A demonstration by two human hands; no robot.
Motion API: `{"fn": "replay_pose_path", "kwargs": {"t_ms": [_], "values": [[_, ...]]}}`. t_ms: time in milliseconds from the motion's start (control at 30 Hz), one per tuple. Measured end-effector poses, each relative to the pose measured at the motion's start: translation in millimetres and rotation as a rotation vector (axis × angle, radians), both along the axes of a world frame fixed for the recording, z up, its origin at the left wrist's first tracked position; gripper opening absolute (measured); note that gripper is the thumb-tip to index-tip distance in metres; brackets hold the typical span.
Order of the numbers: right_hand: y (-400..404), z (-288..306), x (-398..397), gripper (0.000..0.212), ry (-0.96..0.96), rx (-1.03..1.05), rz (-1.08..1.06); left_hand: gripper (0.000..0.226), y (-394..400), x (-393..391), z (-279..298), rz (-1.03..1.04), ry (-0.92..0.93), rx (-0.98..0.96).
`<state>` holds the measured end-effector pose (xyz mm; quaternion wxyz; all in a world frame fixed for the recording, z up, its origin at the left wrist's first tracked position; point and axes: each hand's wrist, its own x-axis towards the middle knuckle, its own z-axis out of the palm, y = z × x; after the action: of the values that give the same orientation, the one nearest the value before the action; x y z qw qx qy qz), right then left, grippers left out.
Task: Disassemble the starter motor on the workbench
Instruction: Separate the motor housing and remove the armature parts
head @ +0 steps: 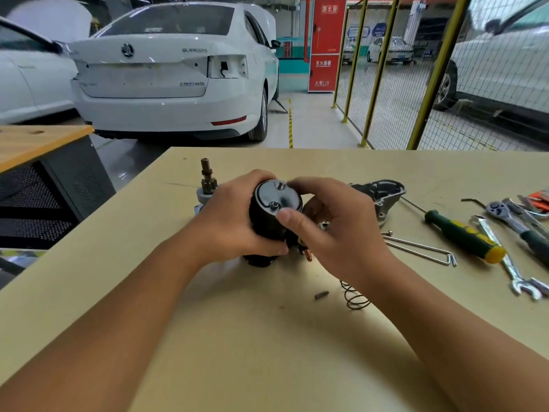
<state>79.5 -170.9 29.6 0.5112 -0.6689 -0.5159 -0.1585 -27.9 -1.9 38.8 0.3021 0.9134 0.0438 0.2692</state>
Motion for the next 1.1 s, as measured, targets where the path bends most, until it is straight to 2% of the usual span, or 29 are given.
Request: {"fn": "replay_pose_path", "kwargs": {"t_ms": [167,333,467,567,667,767,1000,1100], "values": [[6,15,3,0.011,-0.013,-0.061,-0.134,0.076,-6,5,3,-0.094,0.004,0.03],[16,43,16,0.018,-0.204,-0.375,-0.169,0.079,-4,8,0,-0.086,0.006,-0.005],[24,54,21,0.016,-0.234,-0.49,-0.127,0.092,0,6,-2,-0.073,0.013,-0.039],[21,51,22,0.014,-0.256,-0.413,-0.088,0.08,-1,3,-2,-0.122,-0.027,-0.073],[9,41,18,0.013,-0.272,-0.249,-0.056,0.039,1,-2,5,-0.22,-0.187,-0.108],[-2,28,22,0.007,-0.155,-0.083,-0.115,0.012,5,-6,11,-0.212,-0.236,-0.093],[-20,25,41,0.004,0.103,-0.073,-0.107,0.015,-4,-6,26,-0.099,-0.159,0.214],[-35,32,63,0.005,0.17,-0.186,-0.21,0.016,-10,-8,30,-0.059,-0.099,0.312]]}}
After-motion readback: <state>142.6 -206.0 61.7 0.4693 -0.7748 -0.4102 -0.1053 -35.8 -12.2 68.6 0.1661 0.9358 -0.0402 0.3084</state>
